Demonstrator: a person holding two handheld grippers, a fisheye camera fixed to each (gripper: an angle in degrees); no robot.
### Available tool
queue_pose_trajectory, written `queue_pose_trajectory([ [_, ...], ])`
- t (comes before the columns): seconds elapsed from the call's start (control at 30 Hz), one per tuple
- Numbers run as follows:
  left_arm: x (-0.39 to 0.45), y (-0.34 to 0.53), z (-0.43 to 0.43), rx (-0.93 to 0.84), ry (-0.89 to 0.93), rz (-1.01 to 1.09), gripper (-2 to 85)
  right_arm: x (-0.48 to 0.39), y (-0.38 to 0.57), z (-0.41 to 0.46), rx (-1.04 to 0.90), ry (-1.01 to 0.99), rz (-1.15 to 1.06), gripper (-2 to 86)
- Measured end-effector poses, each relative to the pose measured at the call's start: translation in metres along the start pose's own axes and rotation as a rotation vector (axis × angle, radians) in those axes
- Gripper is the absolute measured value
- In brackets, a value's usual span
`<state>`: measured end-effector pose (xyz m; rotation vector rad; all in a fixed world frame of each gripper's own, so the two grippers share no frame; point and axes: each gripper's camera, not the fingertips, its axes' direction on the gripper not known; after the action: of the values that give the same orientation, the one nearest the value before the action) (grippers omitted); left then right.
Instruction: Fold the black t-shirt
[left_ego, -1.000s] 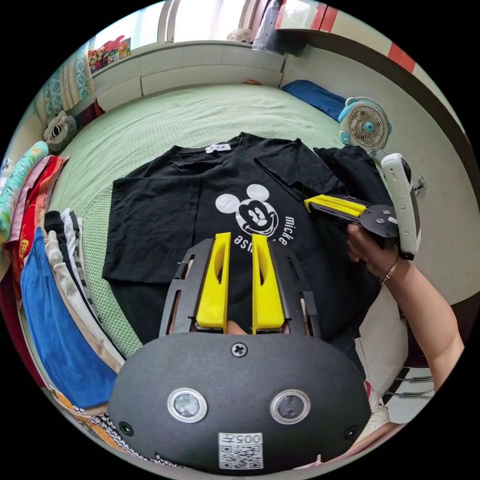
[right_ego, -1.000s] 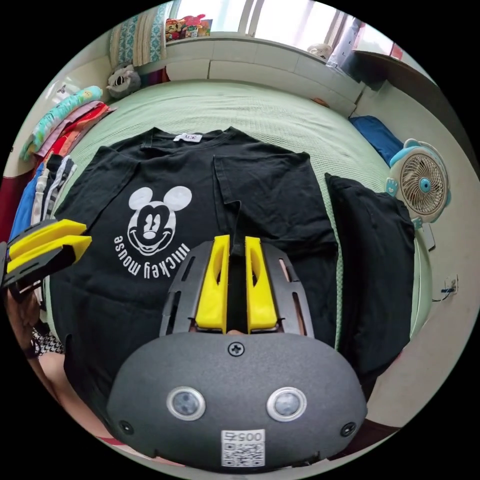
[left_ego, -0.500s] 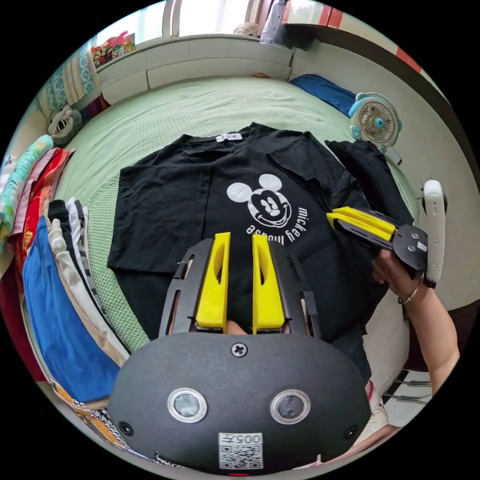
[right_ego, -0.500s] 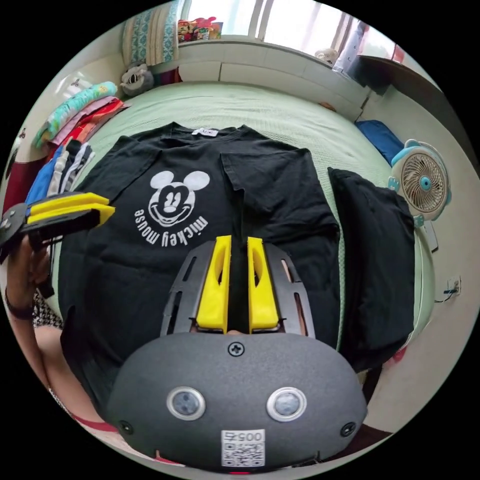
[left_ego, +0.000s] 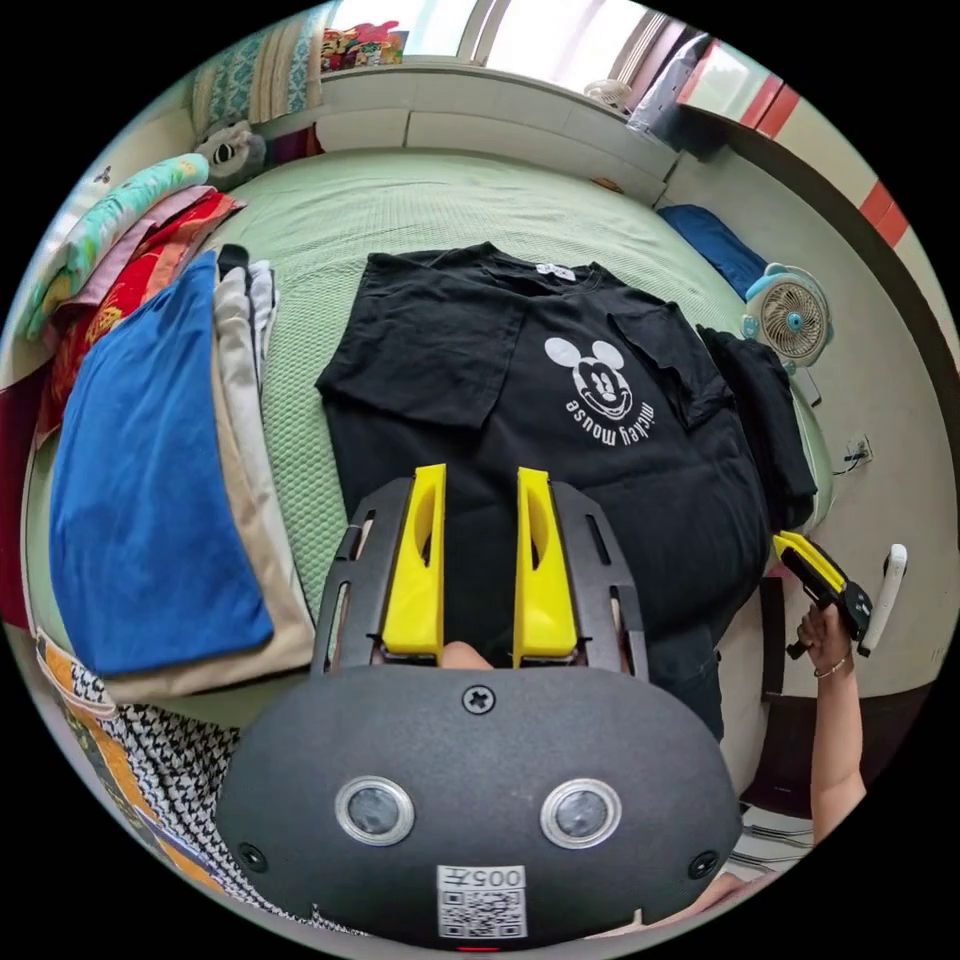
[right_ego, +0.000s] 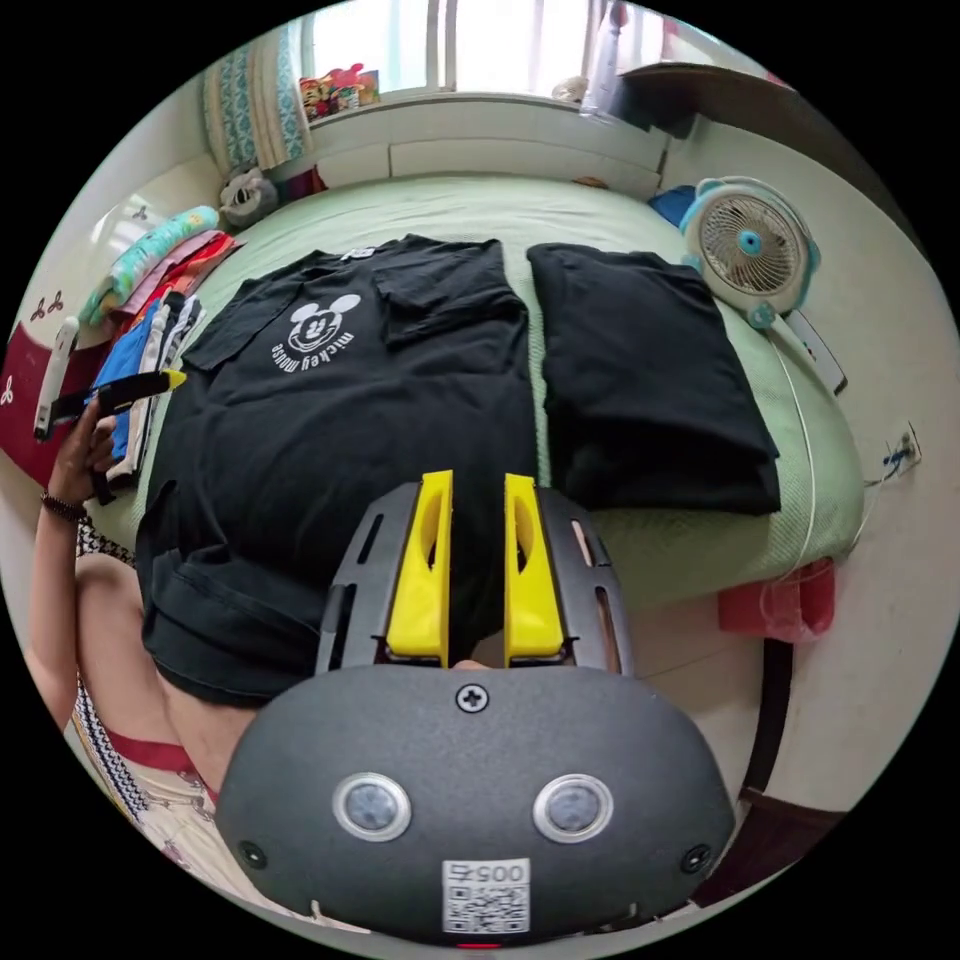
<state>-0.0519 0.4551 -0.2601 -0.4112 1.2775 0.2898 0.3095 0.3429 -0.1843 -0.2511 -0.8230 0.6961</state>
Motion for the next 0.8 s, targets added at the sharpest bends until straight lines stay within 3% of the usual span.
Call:
queue_pose_trajectory([
  [0.17,-0.007,0.030,-0.024,0.017,-0.026,-0.014,13.9,0.026,0.026,-0.008,0.000,-0.017,0.055,8.2],
  [0.43,-0.036,0.061,0.013,-0.166,-0.095,-0.113,15.5,0.041,0.037,0.009,-0.053,-0.019,0.160,6.3],
  [0.53,-0.034,0.070,0.017,-0.139,-0.129,-0.081,13.2,0.039,0.045,0.005,-0.041,0.010,0.150,5.5],
  [0.63,-0.029,0.069,0.010,-0.173,-0.115,-0.024,3.6,0.031,0.048,-0.002,-0.054,0.031,0.063,0.1],
  [0.8,-0.035,0.060,-0.035,-0.052,-0.092,0.009,1.8,0.032,0.033,-0.039,0.054,-0.014,-0.026,-1.3],
])
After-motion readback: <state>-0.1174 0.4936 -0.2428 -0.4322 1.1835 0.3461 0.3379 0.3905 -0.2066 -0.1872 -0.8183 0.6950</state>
